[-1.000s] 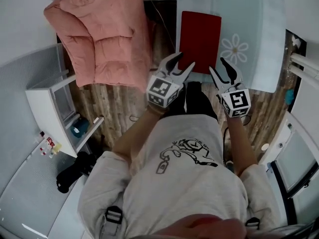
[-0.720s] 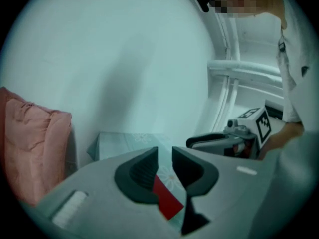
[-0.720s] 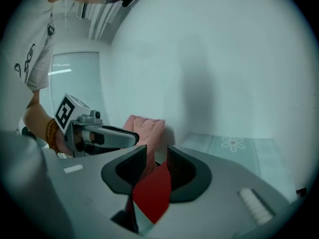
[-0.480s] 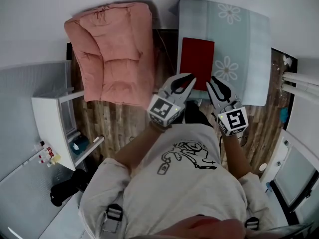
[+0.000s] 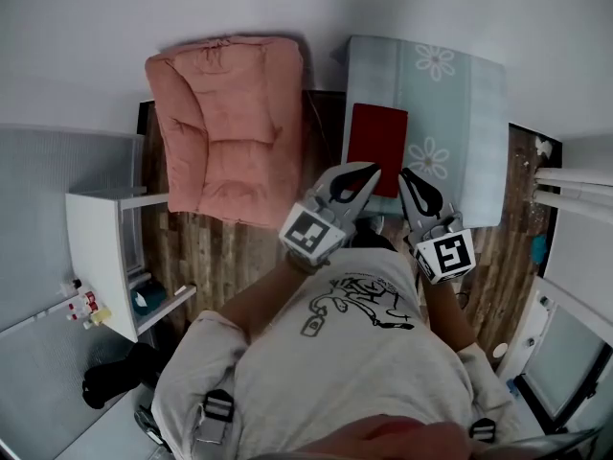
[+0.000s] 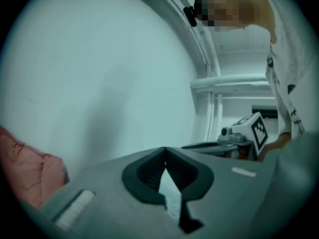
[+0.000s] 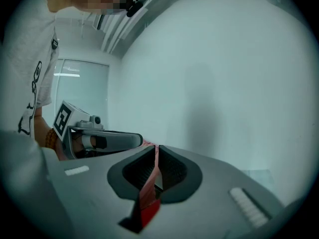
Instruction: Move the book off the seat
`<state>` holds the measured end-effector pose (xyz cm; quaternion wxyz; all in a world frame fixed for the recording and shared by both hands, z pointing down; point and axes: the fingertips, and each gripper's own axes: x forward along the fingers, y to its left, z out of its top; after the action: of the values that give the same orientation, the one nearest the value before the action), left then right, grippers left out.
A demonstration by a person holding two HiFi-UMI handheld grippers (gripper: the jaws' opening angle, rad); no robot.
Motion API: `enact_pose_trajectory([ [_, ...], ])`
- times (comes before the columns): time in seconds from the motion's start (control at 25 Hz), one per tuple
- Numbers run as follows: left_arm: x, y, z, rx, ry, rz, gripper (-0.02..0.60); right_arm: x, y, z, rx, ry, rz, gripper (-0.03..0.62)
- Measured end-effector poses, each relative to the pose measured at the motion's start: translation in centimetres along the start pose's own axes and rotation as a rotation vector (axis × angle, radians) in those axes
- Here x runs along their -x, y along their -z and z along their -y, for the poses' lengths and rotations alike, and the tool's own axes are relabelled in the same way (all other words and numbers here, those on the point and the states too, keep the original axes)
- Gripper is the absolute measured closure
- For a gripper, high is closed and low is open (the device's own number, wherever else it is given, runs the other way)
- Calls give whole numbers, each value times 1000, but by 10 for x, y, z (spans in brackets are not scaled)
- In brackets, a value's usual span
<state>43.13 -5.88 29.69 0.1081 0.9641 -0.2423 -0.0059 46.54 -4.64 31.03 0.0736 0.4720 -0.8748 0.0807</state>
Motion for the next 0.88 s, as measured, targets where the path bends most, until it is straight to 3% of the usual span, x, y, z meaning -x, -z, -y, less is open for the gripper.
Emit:
enact_pose_trajectory([
  [0.4,8,-52,18,-42,22,46,581,17,-54,-17,39,-2,87,587],
  [0.88,13,-74,33,-48,45,80,581,28,-85,-27,71,1,127,588],
])
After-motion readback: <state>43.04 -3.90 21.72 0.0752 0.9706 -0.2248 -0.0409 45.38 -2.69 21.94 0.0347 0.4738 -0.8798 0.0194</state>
